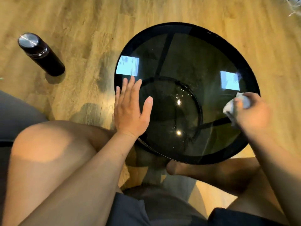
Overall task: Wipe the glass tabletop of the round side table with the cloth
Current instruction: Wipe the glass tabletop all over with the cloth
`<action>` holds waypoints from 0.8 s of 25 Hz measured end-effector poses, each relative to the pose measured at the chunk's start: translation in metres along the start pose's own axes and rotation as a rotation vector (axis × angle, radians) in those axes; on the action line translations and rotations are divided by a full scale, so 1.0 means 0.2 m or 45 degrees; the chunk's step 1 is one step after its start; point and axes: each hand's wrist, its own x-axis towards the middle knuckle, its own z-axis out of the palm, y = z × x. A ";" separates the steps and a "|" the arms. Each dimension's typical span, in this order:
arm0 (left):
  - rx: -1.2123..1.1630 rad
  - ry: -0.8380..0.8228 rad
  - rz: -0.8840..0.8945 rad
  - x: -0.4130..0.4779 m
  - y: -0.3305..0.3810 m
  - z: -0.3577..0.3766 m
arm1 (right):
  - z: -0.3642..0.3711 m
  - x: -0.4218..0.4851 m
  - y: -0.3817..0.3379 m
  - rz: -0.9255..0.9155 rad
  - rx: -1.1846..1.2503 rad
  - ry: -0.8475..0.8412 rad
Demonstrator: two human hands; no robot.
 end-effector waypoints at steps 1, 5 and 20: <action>0.007 -0.010 0.001 0.00 0.00 0.00 | 0.02 -0.09 -0.10 0.038 0.101 0.017; 0.021 -0.049 -0.010 0.00 0.00 -0.01 | 0.17 -0.65 -0.50 -0.502 0.304 -0.280; -0.900 -0.607 -0.607 -0.34 0.66 -0.20 | -0.27 -0.72 -0.07 0.232 1.834 -1.268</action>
